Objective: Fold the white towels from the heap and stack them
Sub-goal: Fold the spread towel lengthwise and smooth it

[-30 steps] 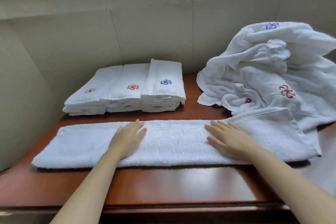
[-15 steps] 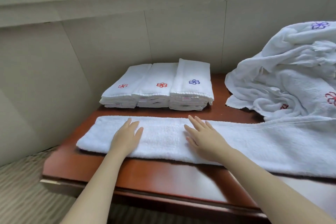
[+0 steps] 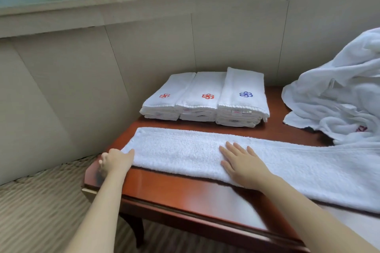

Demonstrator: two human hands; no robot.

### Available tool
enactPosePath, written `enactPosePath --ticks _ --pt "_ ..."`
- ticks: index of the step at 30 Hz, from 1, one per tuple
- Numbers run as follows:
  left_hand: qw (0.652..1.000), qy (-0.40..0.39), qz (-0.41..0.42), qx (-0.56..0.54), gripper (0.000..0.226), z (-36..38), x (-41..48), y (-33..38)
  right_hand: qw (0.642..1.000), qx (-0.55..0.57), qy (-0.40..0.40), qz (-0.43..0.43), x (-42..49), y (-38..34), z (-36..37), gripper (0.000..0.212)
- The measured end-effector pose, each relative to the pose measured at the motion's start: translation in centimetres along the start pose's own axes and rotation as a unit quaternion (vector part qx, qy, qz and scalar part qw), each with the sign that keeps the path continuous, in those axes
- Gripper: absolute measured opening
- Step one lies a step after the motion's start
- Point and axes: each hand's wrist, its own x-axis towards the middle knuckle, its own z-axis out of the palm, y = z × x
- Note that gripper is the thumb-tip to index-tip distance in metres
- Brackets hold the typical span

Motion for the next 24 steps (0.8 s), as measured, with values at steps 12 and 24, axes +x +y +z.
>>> enactPosePath --ticks 12,24 --pt "0.970 -0.011 -0.030 -0.241 0.066 1.0 -1.3 3.8 0.982 0.186 0.007 0.014 -0.5 0.2 -1.6 0.035" --pt "0.821 -0.243 0.303 -0.418 0.040 -0.9 -15.5 14.0 0.600 0.779 0.008 0.182 -2.0 2.1 -5.5 0.058"
